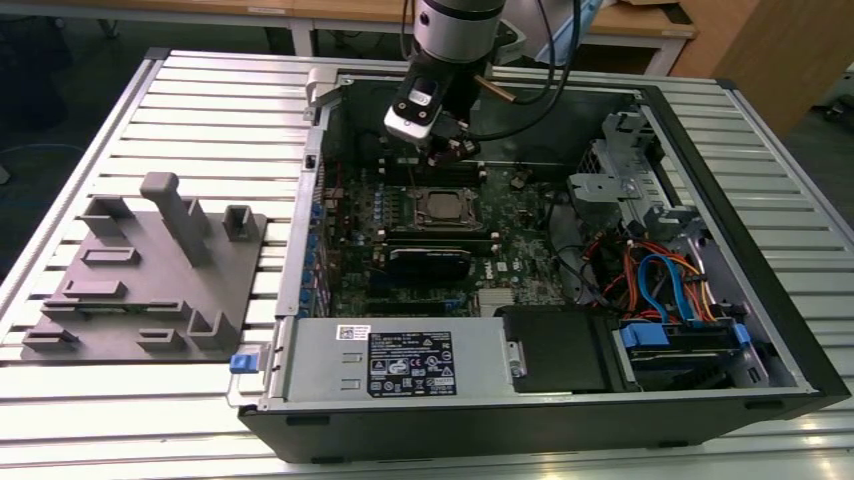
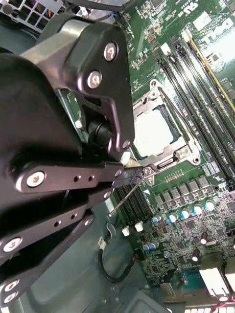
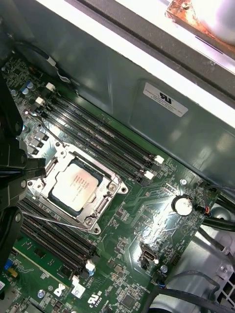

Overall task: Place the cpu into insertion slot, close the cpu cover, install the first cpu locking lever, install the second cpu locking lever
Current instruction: 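Install the first cpu locking lever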

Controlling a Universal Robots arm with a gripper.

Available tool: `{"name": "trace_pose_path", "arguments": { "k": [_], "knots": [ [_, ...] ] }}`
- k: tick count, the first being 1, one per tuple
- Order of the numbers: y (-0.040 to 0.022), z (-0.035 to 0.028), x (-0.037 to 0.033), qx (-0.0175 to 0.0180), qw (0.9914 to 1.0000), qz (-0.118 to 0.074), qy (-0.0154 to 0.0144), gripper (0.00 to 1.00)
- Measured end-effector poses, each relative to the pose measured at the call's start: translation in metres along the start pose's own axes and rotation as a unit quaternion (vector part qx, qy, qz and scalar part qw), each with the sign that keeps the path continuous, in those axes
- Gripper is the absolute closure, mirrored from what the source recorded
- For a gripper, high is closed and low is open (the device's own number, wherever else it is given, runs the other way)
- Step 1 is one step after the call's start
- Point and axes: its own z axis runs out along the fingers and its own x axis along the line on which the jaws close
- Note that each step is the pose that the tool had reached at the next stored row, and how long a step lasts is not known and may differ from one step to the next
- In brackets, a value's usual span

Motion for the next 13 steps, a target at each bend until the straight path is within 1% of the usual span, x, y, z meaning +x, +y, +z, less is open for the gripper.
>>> {"name": "trace_pose_path", "arguments": {
  "k": [3,5,7,8,9,10,13],
  "knots": [
    [-0.0002,0.0000,0.0001,0.0005,0.99998,-0.006,-0.0001,0.89],
    [-0.0002,0.0001,0.0002,0.0017,0.99980,-0.020,-0.0001,0.89],
    [-0.0002,0.0002,0.0001,0.0032,0.99934,-0.036,-0.0002,0.89],
    [-0.0002,0.0002,0.0001,0.0035,0.99913,-0.041,-0.0003,0.89],
    [-0.0004,0.0002,0.0002,0.0030,0.99902,-0.044,-0.0008,0.89],
    [-0.0014,0.0003,0.0008,0.0004,0.99899,-0.045,-0.0027,0.89],
    [-0.0061,0.0007,0.0039,-0.0118,0.99881,-0.046,-0.0115,0.89]
  ]
}}
